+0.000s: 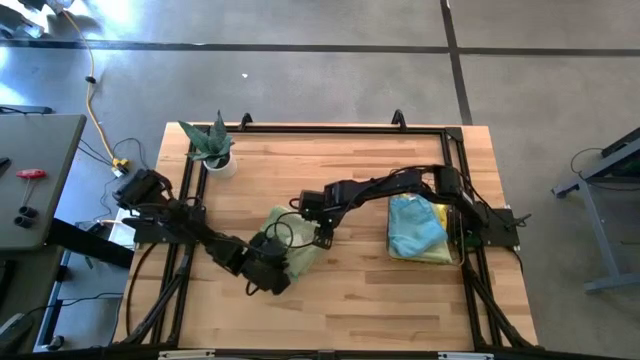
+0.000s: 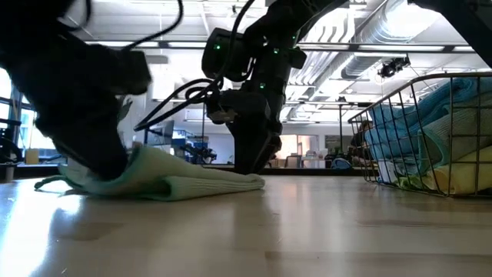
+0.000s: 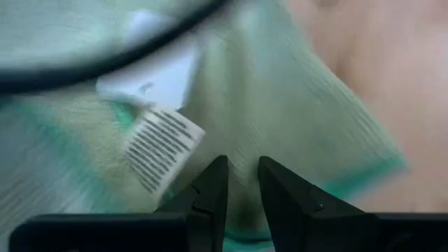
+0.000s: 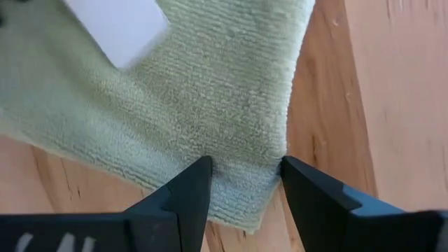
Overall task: Fold microfiber towels
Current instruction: Fold the green microfiber cloth
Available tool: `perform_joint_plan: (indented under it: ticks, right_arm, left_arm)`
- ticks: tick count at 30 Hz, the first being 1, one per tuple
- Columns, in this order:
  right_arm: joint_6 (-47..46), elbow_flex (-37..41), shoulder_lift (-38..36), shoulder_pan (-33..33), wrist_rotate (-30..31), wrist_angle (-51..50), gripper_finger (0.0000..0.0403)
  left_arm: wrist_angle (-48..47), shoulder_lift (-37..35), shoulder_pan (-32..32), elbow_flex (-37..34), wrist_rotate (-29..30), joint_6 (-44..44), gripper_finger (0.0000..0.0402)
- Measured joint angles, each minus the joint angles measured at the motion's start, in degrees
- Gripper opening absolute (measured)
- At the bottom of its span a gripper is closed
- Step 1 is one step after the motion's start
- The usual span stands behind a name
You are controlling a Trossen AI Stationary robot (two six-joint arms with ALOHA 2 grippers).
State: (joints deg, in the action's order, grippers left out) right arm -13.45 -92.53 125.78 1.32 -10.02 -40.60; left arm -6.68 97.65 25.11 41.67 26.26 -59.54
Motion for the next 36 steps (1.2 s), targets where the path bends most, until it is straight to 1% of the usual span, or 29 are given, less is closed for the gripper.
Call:
perform_joint_plan:
  ticks: [3,6,8,12,14,16,20,24,25,28,32,36]
  right_arm:
    - [0.0,0.0,0.0,0.0,0.1,0.0,0.0172]
    - [0.0,0.0,0.0,0.2,0.2,0.1,0.0172]
    - [0.0,0.0,0.0,0.4,0.4,0.2,0.0172]
    - [0.0,0.0,0.0,0.7,0.3,0.2,0.0172]
    - [0.0,0.0,0.0,0.7,0.3,0.4,0.0172]
    - [0.0,0.0,0.0,0.7,0.3,0.6,0.0172]
    - [-0.5,0.1,0.0,0.7,0.5,1.3,0.0172]
    - [-0.6,0.1,0.1,0.7,0.6,1.9,0.0172]
    - [-0.7,0.1,0.1,0.7,0.5,2.0,0.0172]
    - [-0.6,0.1,0.1,0.7,0.6,2.0,0.0172]
    - [-0.6,0.1,0.1,0.7,0.7,2.0,0.0172]
    - [-0.5,0.1,0.1,0.8,0.7,2.0,0.0172]
  left_arm:
    - [-0.1,-2.5,1.7,0.0,-1.6,0.1,0.0074]
    - [-1.1,-5.2,3.3,0.1,-1.1,-0.2,0.0074]
    - [-4.7,-6.5,4.3,-0.1,-0.6,-1.4,0.0074]
    - [-13.1,-7.4,5.9,-0.1,0.4,-7.5,0.0074]
    - [-14.0,-7.3,6.4,-0.1,2.4,-9.6,0.0074]
    - [-12.6,-7.3,6.4,-0.1,5.3,-9.9,0.0074]
    - [-7.3,-7.3,5.4,0.0,11.1,-5.9,0.0074]
    - [-7.5,-6.6,2.9,0.0,17.2,-3.3,0.0074]
    - [-7.3,-6.1,1.9,0.0,18.0,-2.7,0.0074]
    - [-7.1,-4.4,-1.1,0.0,18.1,-1.1,0.0074]
    - [-6.8,-2.0,-4.7,0.0,14.3,1.4,0.0074]
    - [-8.1,-1.5,-6.2,0.0,12.0,1.7,0.0074]
